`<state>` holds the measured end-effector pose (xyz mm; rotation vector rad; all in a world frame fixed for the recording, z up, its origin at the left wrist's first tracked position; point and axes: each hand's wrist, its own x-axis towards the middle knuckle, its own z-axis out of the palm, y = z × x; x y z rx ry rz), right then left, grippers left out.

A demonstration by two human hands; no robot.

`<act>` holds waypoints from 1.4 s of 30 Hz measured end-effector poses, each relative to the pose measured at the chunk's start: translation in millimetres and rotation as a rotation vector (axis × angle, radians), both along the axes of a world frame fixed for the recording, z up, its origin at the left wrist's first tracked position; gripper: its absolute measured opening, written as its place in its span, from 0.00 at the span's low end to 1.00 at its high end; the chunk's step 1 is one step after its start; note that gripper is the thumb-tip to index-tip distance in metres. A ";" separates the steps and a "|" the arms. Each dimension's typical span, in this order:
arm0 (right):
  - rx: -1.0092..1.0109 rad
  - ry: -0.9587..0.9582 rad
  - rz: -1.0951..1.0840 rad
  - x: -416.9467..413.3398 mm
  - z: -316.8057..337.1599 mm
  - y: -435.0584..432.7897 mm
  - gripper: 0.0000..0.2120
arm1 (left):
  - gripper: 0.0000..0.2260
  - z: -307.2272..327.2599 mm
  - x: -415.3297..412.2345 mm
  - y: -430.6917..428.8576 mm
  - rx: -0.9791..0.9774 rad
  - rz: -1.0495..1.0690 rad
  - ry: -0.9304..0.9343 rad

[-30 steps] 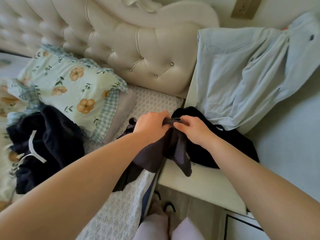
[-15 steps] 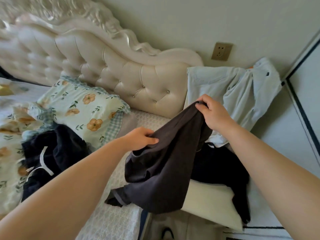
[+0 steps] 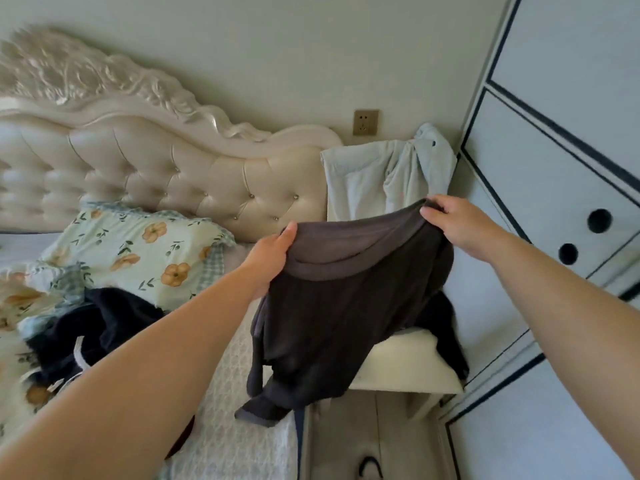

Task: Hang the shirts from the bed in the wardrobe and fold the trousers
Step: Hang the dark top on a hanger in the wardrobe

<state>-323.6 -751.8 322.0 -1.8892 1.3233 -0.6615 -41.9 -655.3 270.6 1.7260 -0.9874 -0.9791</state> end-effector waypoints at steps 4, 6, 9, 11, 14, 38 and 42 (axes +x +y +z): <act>0.070 -0.087 0.022 -26.3 31.3 45.7 0.07 | 0.15 44.1 -29.3 16.6 -0.185 0.014 -0.118; -0.005 -0.083 -0.021 -37.1 50.7 68.1 0.07 | 0.17 67.8 -49.8 29.0 -0.276 -0.029 -0.214; -0.130 -0.132 -0.068 -52.1 77.6 99.0 0.08 | 0.18 97.8 -82.9 46.1 -0.388 -0.100 -0.317; -0.198 -0.161 -0.087 -62.3 92.3 120.0 0.09 | 0.21 113.7 -105.0 57.7 -0.451 -0.127 -0.365; -0.269 -0.182 -0.119 -78.9 109.6 148.2 0.07 | 0.21 134.4 -135.8 77.2 -0.534 -0.138 -0.375; -1.034 0.030 -0.501 -205.3 209.1 413.0 0.05 | 0.16 251.9 -320.6 240.5 -1.478 -0.442 -0.626; -0.945 0.012 -0.464 -218.6 227.0 470.6 0.10 | 0.15 264.5 -357.7 276.7 -1.525 -0.537 -0.352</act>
